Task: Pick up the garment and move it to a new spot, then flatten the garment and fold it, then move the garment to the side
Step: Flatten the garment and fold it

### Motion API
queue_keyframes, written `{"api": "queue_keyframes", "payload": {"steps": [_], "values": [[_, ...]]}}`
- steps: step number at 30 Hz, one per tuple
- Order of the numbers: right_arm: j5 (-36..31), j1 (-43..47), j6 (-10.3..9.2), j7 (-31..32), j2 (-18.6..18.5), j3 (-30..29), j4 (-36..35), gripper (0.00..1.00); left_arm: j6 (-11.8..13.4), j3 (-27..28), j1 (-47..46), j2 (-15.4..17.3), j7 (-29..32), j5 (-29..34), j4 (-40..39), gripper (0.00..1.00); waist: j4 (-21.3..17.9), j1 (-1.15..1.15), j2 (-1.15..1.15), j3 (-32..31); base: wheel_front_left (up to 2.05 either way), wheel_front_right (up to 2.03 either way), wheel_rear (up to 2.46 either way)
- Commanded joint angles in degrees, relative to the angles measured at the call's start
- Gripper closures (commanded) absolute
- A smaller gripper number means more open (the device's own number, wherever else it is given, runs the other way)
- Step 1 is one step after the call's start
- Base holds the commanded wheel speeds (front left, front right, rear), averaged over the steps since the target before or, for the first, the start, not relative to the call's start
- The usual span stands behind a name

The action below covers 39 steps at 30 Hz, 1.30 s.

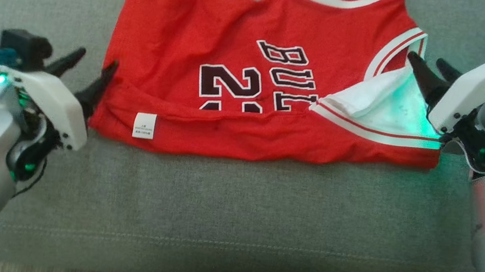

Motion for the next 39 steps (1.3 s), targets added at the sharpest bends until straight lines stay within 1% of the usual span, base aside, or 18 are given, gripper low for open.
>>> {"api": "queue_keyframes", "payload": {"steps": [1, 3, 5, 7, 10, 12, 14, 17, 21, 24, 27, 29, 33, 36, 37, 39], "values": [[0.53, -1.27, -0.01, -0.94, -0.31, 0.90, -2.03, 0.00, 0.56, 3.13, -2.65, 2.15, -1.15, -0.53, -0.85, 0.00, -0.16, 0.00, 0.00, -0.83, 0.00, 0.00, 0.00], [1.25, -0.62, -0.01, -3.42, -0.49, 1.21, -2.35, 0.00, 1.63, 4.97, -1.88, 1.86, -3.84, -1.75, -0.97, 0.00, -0.21, 0.00, 0.00, -2.03, 0.00, 0.00, 0.00], [1.60, 0.36, -0.01, -6.66, -0.65, 1.94, -3.76, 0.00, 3.37, 7.49, -0.82, 1.47, -6.50, -3.29, -1.48, 0.00, -0.22, 0.00, 0.00, -3.30, 0.00, 0.00, 0.00], [2.18, 1.87, -0.01, -10.26, -0.52, 2.70, -6.09, 0.00, 5.40, 10.32, 0.54, 1.30, -8.41, -4.22, -2.79, 0.00, -0.29, 0.00, 0.00, -4.53, 0.00, 0.00, 0.00], [2.34, 5.54, -0.01, -15.43, -0.36, 4.34, -10.60, 0.00, 8.04, 15.82, 4.00, 0.49, -9.56, -5.47, -6.52, 0.00, -0.35, 0.00, 0.00, -6.33, 0.00, 0.00, 0.00], [1.64, 8.67, -0.01, -18.94, -0.39, 5.19, -13.79, 0.00, 9.90, 20.98, 7.05, -0.55, -9.65, -4.29, -10.73, 0.00, -0.28, 0.00, 0.00, -7.32, 0.00, 0.00, 0.00], [0.20, 12.14, -0.01, -22.60, -0.34, 5.80, -16.98, 0.00, 11.28, 25.64, 11.33, -2.45, -9.68, -1.84, -15.20, 0.00, -0.17, 0.00, 0.00, -8.26, 0.00, 0.00, 0.00], [-3.39, 17.58, -0.01, -27.84, 0.15, 5.92, -20.85, 0.00, 11.97, 30.94, 18.43, -6.37, -9.69, 2.20, -20.62, 0.00, -0.09, 0.00, 0.00, -9.66, 0.00, 0.00, 0.00], [-7.90, 25.21, -0.01, -33.77, 2.60, 3.83, -24.55, 0.00, 11.56, 35.89, 26.81, -12.73, -9.70, 7.96, -24.46, 0.00, 0.17, 0.00, 0.00, -11.42, 0.00, 0.00, 0.00], [-10.90, 30.39, -0.01, -36.56, 4.08, 1.73, -26.59, 0.00, 10.76, 38.16, 31.78, -18.35, -9.70, 11.32, -24.02, 0.00, 0.14, 0.00, 0.00, -11.79, 0.00, 0.00, 0.00], [-12.75, 33.70, -0.01, -37.80, 5.31, -0.33, -27.30, 0.00, 9.61, 40.04, 34.15, -21.58, -9.70, 15.71, -22.22, 0.00, -0.08, 0.00, 0.00, -11.56, 0.00, 0.00, 0.00], [-13.28, 34.52, -0.01, -38.17, 5.93, -0.70, -27.62, 0.00, 8.44, 41.61, 34.57, -22.94, -9.70, 17.66, -20.70, 0.00, -0.42, 0.00, 0.00, -11.29, 0.00, 0.00, 0.00], [-14.47, 34.37, -0.01, -38.53, 6.46, -0.35, -27.78, 0.00, 5.74, 43.56, 34.01, -24.47, -9.70, 20.51, -18.21, 0.00, -1.25, 0.00, 0.00, -10.92, 0.00, 0.00, 0.00], [-14.74, 33.55, -0.01, -38.66, 6.62, -0.09, -27.72, 0.00, 1.91, 44.32, 32.87, -25.27, -9.70, 18.30, -15.33, 0.00, -2.03, 0.00, 0.00, -10.62, 0.00, 0.00, 0.00], [-14.85, 33.29, -0.01, -38.69, 6.65, 0.12, -27.69, 0.00, 1.17, 43.89, 32.44, -25.36, -9.70, 18.55, -14.19, 0.00, -2.33, 0.00, 0.00, -10.48, 0.00, 0.00, 0.00], [-14.93, 33.11, -0.01, -38.72, 6.67, 0.35, -27.66, 0.00, 0.74, 43.42, 32.02, -25.41, -9.70, 18.94, -12.79, 0.00, -2.59, 0.00, 0.00, -10.34, 0.00, 0.00, 0.00]]}}
